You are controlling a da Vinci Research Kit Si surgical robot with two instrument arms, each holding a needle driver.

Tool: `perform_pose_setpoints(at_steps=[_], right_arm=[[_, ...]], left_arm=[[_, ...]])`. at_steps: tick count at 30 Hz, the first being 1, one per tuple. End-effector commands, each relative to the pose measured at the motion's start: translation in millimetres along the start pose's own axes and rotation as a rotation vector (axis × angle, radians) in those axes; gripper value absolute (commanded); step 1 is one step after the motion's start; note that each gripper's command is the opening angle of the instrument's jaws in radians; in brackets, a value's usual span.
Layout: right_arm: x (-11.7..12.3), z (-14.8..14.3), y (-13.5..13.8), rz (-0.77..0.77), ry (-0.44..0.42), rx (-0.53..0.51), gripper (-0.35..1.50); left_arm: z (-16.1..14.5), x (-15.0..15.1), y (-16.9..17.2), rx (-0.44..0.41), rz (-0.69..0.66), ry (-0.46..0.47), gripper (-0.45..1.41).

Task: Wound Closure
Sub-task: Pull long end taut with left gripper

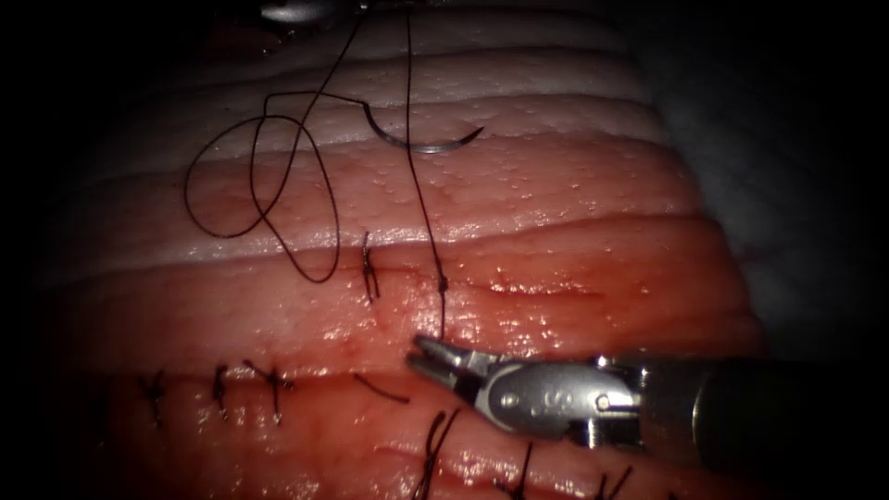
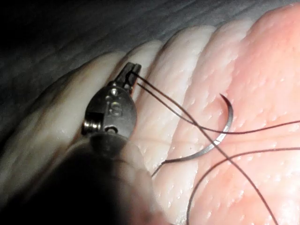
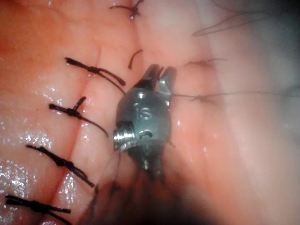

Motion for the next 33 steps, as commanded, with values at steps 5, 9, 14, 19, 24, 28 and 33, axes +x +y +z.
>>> perform_pose_setpoints(at_steps=[5, 9, 14, 19, 24, 28, 33], right_arm=[[0.6, -0.9, 1.4, 0.105, 0.000, 0.017, 1.04], [0.5, -1.7, 2.3, 0.197, -0.002, 0.025, 1.04], [0.2, -0.3, 4.0, 0.326, -0.057, -0.007, 0.84], [-0.6, 2.0, 5.3, 0.391, -0.120, -0.039, 0.81], [-1.0, 3.6, 5.8, 0.418, -0.130, -0.068, 0.74], [-1.6, 5.2, 6.1, 0.418, -0.171, -0.100, 0.84], [-2.3, 6.5, 5.9, 0.414, -0.191, -0.135, 1.08]], left_arm=[[-2.2, 3.9, 5.5, -0.064, -0.009, 0.000, -0.45], [-4.5, 8.1, 8.9, -0.091, 0.009, 0.013, -0.45], [-7.0, 15.4, 13.0, -0.110, 0.071, 0.027, -0.45], [-7.8, 20.9, 16.0, -0.121, 0.103, 0.048, -0.45], [-8.1, 24.0, 17.2, -0.132, 0.121, 0.071, -0.45], [-8.2, 25.8, 17.8, -0.139, 0.127, 0.086, -0.45], [-8.2, 27.5, 17.9, -0.143, 0.142, 0.101, -0.45]])
